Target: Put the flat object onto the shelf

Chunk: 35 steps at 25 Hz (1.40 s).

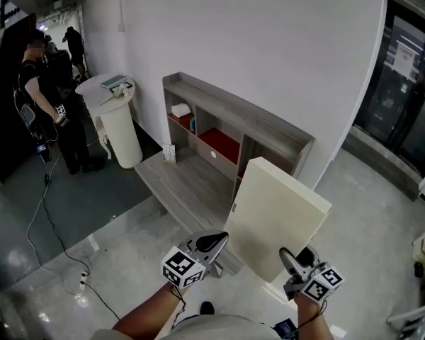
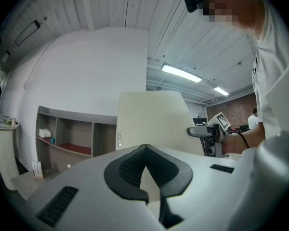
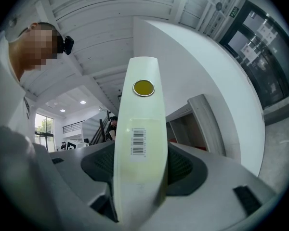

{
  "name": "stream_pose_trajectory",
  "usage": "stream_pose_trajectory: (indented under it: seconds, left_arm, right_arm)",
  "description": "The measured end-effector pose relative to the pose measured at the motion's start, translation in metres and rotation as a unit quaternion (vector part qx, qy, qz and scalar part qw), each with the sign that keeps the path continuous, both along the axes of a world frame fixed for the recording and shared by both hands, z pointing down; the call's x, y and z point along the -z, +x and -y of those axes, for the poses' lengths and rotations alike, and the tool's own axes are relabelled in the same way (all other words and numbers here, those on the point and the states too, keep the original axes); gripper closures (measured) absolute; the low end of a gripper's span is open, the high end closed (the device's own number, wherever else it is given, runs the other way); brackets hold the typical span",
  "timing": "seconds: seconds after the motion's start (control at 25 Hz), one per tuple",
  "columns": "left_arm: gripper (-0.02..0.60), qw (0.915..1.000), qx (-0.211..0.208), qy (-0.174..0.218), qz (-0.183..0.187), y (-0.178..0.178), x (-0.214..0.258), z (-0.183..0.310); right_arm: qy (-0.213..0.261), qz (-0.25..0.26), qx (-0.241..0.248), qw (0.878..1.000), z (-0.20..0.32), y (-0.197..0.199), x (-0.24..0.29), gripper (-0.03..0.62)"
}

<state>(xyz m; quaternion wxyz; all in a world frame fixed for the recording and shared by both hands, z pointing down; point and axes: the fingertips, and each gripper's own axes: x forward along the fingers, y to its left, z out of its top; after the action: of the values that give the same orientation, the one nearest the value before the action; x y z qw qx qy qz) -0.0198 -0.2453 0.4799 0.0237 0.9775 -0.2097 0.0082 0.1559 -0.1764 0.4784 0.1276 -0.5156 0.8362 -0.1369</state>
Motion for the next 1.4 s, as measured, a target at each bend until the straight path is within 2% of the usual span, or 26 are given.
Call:
stream_pose_trajectory:
  seconds: [0.32, 0.64, 1.08, 1.4]
  left_arm:
    - [0.566, 0.9998, -0.017, 0.003, -0.004, -0.027, 0.001, 0.044]
    - [0.566, 0.9998, -0.016, 0.004, -0.006, -0.024, 0.001, 0.075]
    - [0.566, 0.9992, -0.015, 0.034, -0.012, 0.016, 0.035, 0.133]
    - [0.566, 0.9982, -0.013, 0.053, -0.026, 0.054, 0.073, 0.185]
  right_arm:
    - [0.004, -0.012, -0.006, 1.0, 0.045, -0.029, 0.007, 0.307]
    - [0.019, -0.019, -0.003, 1.0, 0.085, -0.022, 0.021, 0.307]
    - [0.062, -0.042, 0.017, 0.997, 0.153, 0.013, 0.06, 0.309]
    - [0.096, -0.057, 0.032, 0.993, 0.207, 0.046, 0.115, 0.307]
